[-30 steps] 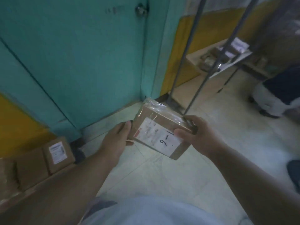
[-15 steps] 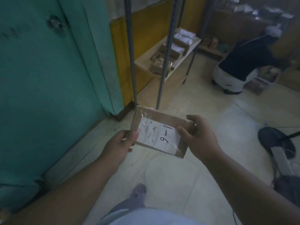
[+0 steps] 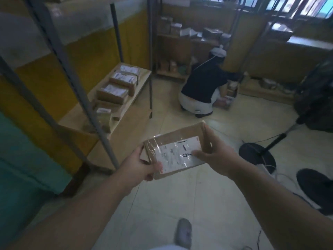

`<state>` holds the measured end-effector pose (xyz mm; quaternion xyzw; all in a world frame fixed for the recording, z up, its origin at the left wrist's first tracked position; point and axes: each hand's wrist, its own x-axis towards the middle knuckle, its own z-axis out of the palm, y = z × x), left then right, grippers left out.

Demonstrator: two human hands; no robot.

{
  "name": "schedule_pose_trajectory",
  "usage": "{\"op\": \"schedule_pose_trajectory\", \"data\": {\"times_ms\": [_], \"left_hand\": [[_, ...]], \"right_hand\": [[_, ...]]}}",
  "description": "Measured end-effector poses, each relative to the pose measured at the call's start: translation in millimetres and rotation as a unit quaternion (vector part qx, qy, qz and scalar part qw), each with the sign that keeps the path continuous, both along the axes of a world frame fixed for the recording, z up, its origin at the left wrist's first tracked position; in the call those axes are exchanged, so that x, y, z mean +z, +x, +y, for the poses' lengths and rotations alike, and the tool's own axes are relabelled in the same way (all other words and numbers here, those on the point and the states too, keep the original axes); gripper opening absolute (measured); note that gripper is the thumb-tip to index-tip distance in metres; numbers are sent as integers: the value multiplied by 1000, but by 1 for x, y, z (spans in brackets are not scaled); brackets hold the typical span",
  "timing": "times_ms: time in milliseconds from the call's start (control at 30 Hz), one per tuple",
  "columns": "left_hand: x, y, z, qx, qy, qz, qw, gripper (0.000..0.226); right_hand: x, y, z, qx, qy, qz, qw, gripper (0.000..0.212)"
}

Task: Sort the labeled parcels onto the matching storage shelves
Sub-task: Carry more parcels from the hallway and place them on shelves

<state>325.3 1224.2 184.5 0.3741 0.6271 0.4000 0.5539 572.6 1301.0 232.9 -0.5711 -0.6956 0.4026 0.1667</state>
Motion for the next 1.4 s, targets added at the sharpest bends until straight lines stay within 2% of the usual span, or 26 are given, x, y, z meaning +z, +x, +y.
{"op": "schedule_pose_trajectory", "data": {"times_ms": [67,100,167,200,300,467,600,767,900,1033,1100,1167,1267,1400], "left_hand": [[6,23,41,23,5,-5,1000,81],[10,31,58,37,6,-15,999,89],[19,41,92,72,17,-37,997,111],[22,42,109,84,23,-37,995,115],[34,39,159,128,43,-28,990,99],[48,9,254,195,73,4,978,63],[68,-2,332,176,62,44,982,52],[92,-1,419,139,91,126,978,43],[95,-10,479,146,110,258,949,46],[89,-8,524,211,124,271,931,60],[93,-3,544,266,133,261,919,55],[110,2,562,328,136,250,901,47],[149,3,580,419,145,263,857,40],[205,-1,585,473,167,297,812,32]], "right_hand": [[5,16,55,6,22,-3,1000,96],[9,21,78,11,38,-3,999,90],[21,23,122,2,80,-6,997,67],[27,21,143,-5,95,-1,995,56],[36,3,202,1,133,17,991,45],[34,-41,311,68,150,19,986,66],[52,-62,395,75,164,-27,983,67],[85,-62,479,35,195,1,980,62],[93,-65,541,50,188,72,978,52],[96,-76,609,103,186,124,969,48],[106,-88,644,138,202,140,959,51],[123,-106,677,185,216,157,946,54],[162,-142,708,259,236,187,918,60],[224,-193,723,333,294,239,863,73]]}}
